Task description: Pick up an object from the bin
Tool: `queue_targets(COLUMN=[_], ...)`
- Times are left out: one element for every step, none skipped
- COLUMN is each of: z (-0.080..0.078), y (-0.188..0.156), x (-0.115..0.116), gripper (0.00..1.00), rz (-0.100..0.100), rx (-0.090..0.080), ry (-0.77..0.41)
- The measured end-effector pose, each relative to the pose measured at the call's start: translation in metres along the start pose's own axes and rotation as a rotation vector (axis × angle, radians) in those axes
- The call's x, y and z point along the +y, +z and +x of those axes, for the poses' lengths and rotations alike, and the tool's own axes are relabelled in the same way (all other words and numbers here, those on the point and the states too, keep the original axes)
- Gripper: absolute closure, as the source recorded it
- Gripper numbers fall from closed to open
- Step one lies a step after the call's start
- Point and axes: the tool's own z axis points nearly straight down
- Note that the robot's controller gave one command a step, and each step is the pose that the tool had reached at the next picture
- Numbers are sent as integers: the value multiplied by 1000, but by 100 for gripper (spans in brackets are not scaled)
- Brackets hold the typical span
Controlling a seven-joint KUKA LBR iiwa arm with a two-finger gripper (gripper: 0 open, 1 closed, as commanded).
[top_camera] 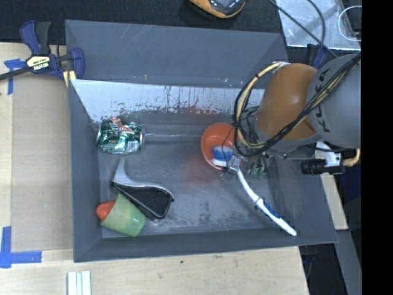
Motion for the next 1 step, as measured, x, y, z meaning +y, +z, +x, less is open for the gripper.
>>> queue_targets(z=[2], y=[-20], x=[-1], gripper=[100], rz=[2], rx=[6], ry=[-1])
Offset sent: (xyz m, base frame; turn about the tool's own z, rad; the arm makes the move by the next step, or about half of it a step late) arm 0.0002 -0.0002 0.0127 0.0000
